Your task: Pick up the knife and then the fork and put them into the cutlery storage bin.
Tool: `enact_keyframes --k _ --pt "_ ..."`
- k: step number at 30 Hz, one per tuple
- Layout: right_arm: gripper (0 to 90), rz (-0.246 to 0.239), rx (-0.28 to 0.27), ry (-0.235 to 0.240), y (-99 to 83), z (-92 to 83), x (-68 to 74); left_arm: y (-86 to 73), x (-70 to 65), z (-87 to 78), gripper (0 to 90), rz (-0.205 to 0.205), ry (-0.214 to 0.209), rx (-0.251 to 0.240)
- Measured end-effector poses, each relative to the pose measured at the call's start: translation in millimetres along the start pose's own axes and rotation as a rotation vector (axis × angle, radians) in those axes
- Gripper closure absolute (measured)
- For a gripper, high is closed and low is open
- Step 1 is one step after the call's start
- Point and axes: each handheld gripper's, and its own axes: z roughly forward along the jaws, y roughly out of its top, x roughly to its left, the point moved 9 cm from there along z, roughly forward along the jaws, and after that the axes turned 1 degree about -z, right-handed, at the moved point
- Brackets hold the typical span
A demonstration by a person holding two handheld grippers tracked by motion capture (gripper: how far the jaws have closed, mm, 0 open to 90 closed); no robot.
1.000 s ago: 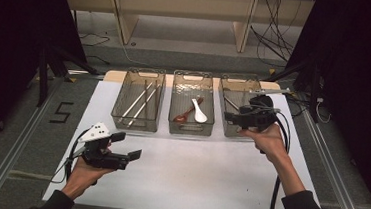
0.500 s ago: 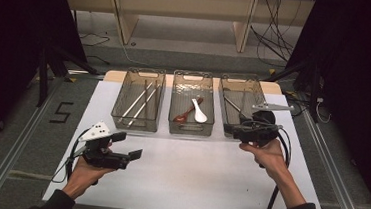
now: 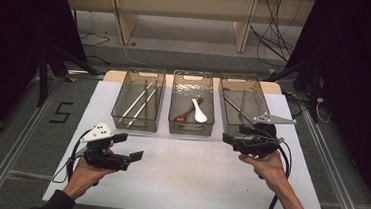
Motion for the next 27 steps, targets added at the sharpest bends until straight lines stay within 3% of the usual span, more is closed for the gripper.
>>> enact_keyframes --k 9,27 --pt "24.0 -0.017 -0.042 0.004 -11.2 -9.8 7.3 -0.1 -2.8 0.7 11.2 -0.007 -0.009 0.002" --pt "21.2 -0.043 -0.078 0.01 -40.2 -21.2 20.9 -0.4 -7.1 -1.9 11.3 -0.028 -0.032 -0.002"
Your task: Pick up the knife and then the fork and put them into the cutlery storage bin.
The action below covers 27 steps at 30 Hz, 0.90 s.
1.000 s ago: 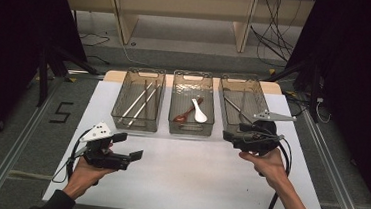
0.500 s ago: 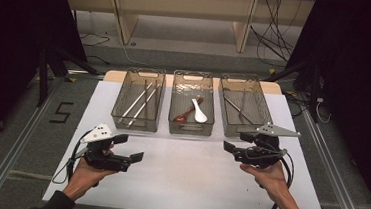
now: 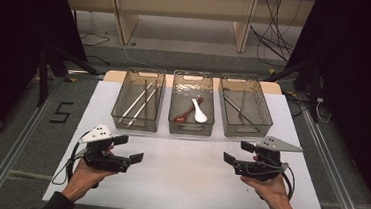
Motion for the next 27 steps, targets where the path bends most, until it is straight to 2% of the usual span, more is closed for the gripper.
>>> enact_keyframes --k 4,6,9,13,27 --pt "20.6 0.0 0.003 -0.004 -6.8 -3.5 1.9 -0.3 -1.8 -0.2 11.3 0.001 -0.005 0.001" --pt "20.5 0.012 0.003 0.0 -10.3 -5.6 3.1 -1.4 -3.4 0.2 11.3 -0.015 -0.014 0.002" --pt "20.3 -0.001 0.006 -0.006 -14.2 -8.3 5.0 -2.1 -3.8 0.6 11.3 -0.009 -0.013 0.006" --pt "20.3 -0.002 -0.009 -0.012 -12.9 -11.5 4.0 -2.3 -3.1 0.8 11.2 -0.011 -0.012 0.007" --pt "19.6 -0.002 -0.005 -0.016 -12.6 -10.6 3.2 -2.7 -1.8 2.0 11.2 -0.01 -0.006 0.008"
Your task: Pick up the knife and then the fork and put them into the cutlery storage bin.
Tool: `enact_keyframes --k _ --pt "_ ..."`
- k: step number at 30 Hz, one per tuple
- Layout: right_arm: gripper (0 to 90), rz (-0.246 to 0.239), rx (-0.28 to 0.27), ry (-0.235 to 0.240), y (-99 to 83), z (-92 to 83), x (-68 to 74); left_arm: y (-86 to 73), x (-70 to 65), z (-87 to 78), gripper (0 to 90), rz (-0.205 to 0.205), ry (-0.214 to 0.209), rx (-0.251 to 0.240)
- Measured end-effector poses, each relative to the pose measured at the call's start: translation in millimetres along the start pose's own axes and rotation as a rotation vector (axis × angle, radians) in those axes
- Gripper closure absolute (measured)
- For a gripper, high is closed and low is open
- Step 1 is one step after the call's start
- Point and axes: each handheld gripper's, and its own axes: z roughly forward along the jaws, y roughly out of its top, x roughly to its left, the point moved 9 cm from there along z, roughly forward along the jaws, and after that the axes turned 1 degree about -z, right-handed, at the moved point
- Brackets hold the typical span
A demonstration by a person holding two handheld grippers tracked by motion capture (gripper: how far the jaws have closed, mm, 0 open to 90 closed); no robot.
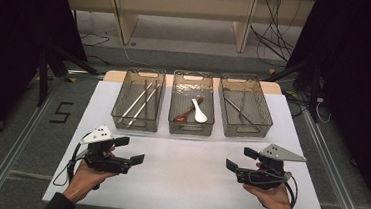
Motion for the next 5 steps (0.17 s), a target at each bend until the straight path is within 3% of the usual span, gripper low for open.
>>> enact_keyframes --k 5 --pt "18.2 0.001 0.004 -0.002 -0.4 0.7 -0.1 -0.1 0.9 0.3 11.3 0.0 0.005 0.0"
